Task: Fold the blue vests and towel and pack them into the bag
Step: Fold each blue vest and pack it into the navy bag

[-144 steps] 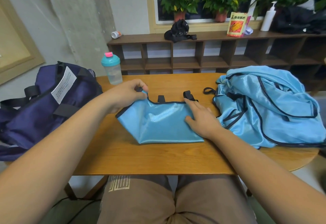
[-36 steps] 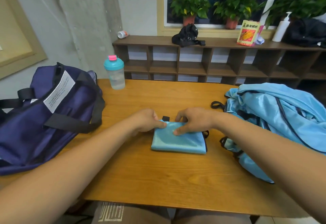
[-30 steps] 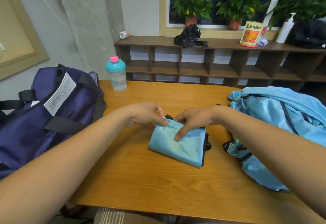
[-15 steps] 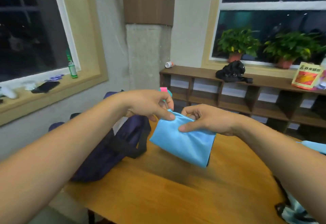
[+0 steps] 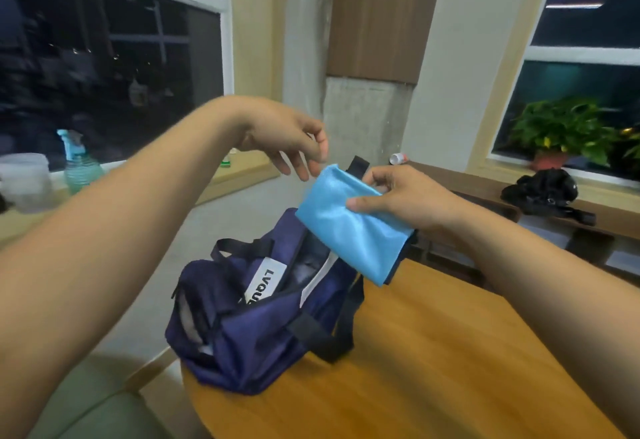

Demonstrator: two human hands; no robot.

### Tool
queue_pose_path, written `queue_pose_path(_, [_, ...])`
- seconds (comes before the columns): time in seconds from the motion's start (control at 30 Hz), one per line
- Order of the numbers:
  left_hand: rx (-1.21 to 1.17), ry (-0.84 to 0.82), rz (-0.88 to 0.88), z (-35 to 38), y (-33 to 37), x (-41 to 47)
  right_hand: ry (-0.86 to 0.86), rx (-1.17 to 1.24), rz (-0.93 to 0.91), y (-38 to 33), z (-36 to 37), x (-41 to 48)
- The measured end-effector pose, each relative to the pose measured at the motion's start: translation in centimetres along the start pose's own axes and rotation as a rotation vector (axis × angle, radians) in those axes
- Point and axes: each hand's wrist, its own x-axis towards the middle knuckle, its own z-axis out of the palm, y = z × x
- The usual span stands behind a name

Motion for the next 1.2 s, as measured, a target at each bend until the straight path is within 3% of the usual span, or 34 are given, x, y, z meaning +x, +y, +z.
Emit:
queue_pose_path(0.1, [0.024,0.093,-0.095,-1.6,-3.3,3.0,0.094,0.102,0.081,0.3,1.3,3.3])
queue_pose_path(0.23, [0.001,0.076,-0.239,-2.5,-9.1,6.5,0.222,0.454,0.24,1.1,3.5,7.8])
queue_pose_path(0.33, [-0.261,0.127,-0.261,-3.1,-13.2,8.5,0.312,0.664,0.303,1.0,5.5,10.4])
queue_pose_path(0.43, [-0.407,0.236,-0.254,-1.2,-16.4,11.1,0.383,0.659,0.291,0.7,7.7,11.7])
queue_pose_path(0.63, [-0.011,0.101,-0.298,6.6,-19.3,12.7,0.493,0.528,0.248,1.8,9.6,12.5])
queue_pose_path(0.8, [0.179,0.293,-0.077,9.7,-19.9,9.8,0.53,0.669,0.196,0.6,10.6,13.4])
queue_pose_path(0.87, [0.248,0.275,0.017,10.7,-20.1,8.3,0.507,0.702,0.173,0.0,11.5,13.4])
queue_pose_path(1.03, [0.682,-0.022,0.257,13.0,-20.8,4.8,0.441,0.317,0.081,0.0,12.5,12.5])
queue_pose_path(1.2, [0.995,-0.09,0.318,14.4,-20.5,3.0,0.249,-0.171,-0.028,1.2,12.6,10.8])
